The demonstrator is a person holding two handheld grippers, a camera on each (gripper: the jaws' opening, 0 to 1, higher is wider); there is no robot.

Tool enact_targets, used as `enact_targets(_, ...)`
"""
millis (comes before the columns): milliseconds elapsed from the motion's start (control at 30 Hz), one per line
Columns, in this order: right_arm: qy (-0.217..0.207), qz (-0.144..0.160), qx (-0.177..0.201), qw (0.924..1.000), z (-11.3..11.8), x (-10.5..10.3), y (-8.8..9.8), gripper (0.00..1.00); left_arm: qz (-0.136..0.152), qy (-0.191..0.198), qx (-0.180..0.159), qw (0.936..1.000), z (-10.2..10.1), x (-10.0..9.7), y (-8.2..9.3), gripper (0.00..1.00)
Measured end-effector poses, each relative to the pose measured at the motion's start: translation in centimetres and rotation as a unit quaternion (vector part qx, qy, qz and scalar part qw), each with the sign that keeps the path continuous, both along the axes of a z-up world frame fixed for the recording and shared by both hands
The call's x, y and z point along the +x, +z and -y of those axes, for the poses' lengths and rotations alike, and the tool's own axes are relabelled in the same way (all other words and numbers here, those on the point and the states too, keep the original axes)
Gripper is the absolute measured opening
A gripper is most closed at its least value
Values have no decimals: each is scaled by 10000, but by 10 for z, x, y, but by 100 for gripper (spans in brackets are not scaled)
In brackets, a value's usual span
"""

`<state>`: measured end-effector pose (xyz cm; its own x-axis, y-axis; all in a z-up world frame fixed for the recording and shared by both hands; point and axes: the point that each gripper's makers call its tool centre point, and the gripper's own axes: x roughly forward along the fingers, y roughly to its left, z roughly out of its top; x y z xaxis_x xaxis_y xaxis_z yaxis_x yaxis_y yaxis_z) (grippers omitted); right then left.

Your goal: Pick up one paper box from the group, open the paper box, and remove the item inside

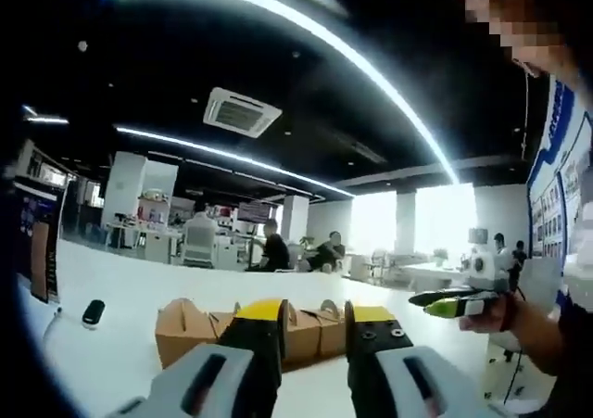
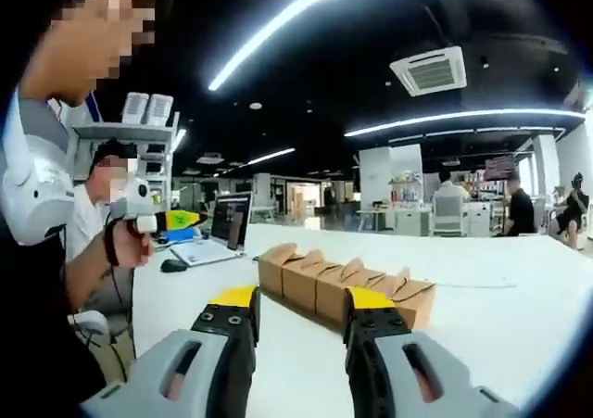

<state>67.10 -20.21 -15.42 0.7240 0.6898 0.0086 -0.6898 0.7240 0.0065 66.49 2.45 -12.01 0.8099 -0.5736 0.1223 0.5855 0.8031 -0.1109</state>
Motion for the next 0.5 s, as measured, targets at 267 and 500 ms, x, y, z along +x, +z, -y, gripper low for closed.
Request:
enact_targets(267, -90, -158, 250, 9995, 0, -6, 9, 36, -452, 251, 427, 9977, -11, -40, -34, 30)
enact_targets(500, -15, -52, 179, 9998, -2, -37, 5, 36, -560, 270, 504, 9968, -15, -62, -48, 30)
